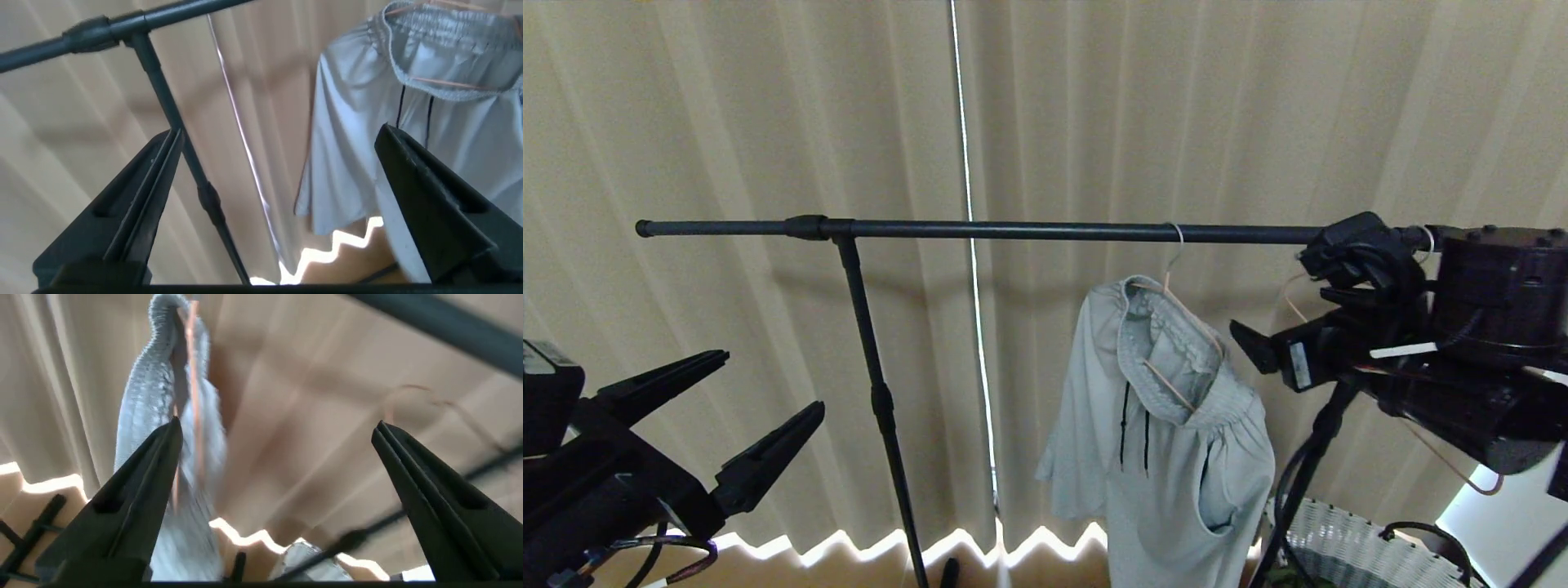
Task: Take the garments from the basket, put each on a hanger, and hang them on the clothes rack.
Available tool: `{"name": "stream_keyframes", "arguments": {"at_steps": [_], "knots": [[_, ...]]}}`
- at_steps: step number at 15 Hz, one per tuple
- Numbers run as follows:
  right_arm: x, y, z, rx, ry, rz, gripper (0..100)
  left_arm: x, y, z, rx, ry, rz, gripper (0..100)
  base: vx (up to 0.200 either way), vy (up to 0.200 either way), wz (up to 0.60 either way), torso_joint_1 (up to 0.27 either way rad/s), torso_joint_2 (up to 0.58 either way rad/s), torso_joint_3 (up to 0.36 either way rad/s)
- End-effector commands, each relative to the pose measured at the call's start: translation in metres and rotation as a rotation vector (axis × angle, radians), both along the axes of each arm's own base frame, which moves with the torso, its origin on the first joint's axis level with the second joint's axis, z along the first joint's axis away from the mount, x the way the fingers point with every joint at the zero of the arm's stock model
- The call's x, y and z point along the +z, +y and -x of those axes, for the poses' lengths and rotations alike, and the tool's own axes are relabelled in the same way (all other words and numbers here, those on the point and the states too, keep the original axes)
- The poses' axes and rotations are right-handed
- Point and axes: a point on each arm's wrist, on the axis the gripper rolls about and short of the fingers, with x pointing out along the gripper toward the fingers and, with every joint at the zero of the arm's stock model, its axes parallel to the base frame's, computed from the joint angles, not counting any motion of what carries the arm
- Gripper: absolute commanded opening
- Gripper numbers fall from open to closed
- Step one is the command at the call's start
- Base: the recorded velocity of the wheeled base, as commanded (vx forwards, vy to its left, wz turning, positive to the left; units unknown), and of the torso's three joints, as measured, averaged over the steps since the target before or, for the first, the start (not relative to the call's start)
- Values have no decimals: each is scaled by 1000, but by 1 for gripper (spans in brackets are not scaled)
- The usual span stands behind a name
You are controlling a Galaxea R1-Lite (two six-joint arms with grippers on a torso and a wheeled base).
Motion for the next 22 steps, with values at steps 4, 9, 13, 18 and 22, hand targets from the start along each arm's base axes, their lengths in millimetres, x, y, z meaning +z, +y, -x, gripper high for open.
{"name": "stream_keyframes", "arguments": {"at_steps": [4, 9, 13, 18, 22], "knots": [[-5, -62, 54, -154, 66, 72, 100, -12, 3, -5, 34, 50, -47, 100, 0, 0, 0, 0, 0, 0], [-18, -71, 58, -175, 64, 117, 100, -17, 5, 0, 33, 63, -59, 100, 0, 0, 0, 0, 0, 0], [-21, -72, 59, -176, 72, 123, 100, -18, 6, 0, 38, 65, -61, 100, -150, 0, 0, 3, 4, 3], [-22, -72, 61, -170, 73, 142, 100, -18, 6, 0, 41, 65, -61, 100, -200, 0, 0, 1, 5, 1], [-24, -73, 62, -170, 78, 144, 100, -18, 6, 0, 41, 67, -61, 100, -200, 0, 0, 0, 2, 1]]}}
